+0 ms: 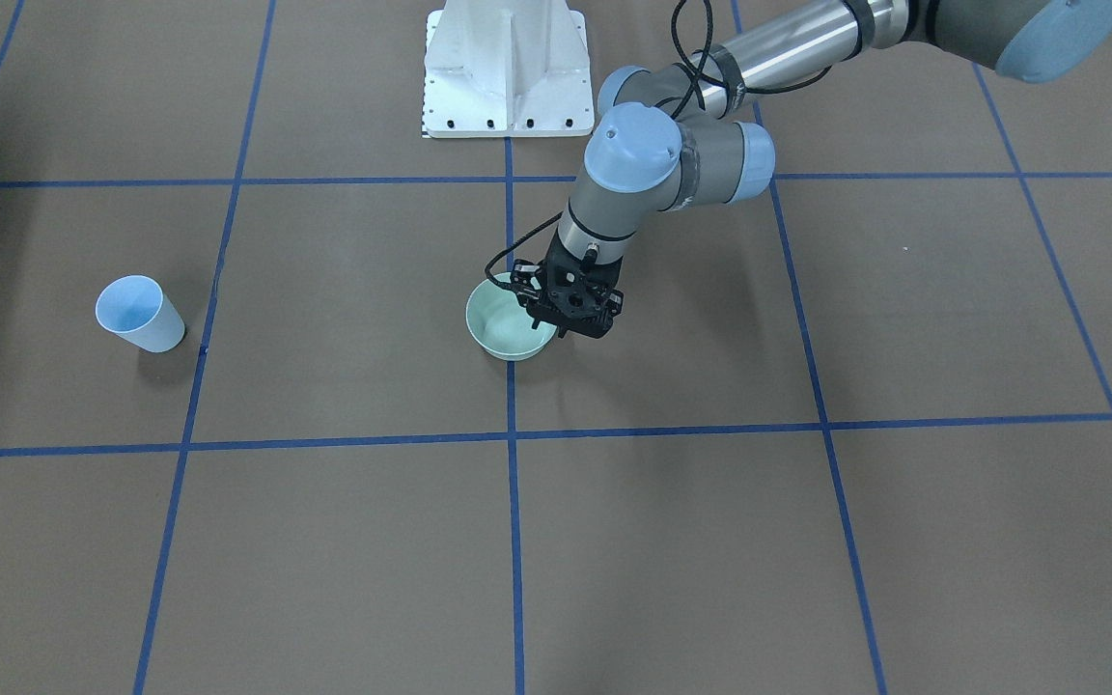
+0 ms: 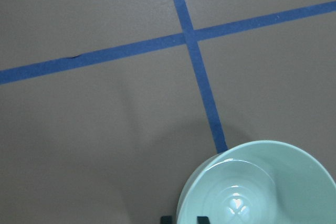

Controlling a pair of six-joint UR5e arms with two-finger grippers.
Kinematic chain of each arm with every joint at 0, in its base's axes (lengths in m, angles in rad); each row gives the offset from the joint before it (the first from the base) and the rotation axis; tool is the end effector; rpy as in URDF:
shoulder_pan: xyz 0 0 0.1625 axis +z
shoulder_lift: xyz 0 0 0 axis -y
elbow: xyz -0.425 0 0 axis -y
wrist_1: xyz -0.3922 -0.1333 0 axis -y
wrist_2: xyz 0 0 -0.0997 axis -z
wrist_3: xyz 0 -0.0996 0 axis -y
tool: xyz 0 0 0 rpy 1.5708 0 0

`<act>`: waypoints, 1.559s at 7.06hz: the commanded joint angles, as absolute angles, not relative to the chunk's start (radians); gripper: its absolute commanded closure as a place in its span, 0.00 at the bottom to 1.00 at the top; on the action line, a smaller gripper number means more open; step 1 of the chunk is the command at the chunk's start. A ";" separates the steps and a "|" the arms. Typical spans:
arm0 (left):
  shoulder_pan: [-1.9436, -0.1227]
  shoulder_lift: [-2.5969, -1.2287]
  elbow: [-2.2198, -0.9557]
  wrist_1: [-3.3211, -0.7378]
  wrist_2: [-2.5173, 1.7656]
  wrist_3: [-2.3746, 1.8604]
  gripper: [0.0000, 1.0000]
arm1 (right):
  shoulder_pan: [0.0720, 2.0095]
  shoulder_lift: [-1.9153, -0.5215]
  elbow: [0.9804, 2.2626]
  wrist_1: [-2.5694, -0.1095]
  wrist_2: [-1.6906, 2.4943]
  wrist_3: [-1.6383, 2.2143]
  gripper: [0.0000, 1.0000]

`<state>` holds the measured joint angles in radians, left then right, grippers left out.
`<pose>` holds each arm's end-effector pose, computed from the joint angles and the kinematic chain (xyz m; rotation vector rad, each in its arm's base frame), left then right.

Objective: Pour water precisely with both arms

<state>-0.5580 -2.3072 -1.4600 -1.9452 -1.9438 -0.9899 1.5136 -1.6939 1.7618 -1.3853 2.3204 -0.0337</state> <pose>0.5724 -0.4716 0.2139 0.2454 1.0165 0.2072 0.0394 -0.4569 0.6033 0.2329 -0.7491 -0.1812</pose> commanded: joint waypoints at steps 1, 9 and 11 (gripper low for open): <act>-0.604 -2.296 -1.530 -1.909 -1.969 -0.985 0.00 | 1.513 -1.686 1.764 -1.385 2.321 -0.006 0.00; -1.231 -1.745 -1.822 -1.660 -2.239 -0.092 0.00 | 1.357 -1.677 2.009 -1.382 2.339 0.584 0.00; -1.420 -1.675 -1.754 -1.597 -2.276 0.181 0.00 | 1.216 -1.663 2.048 -1.294 2.226 0.815 0.00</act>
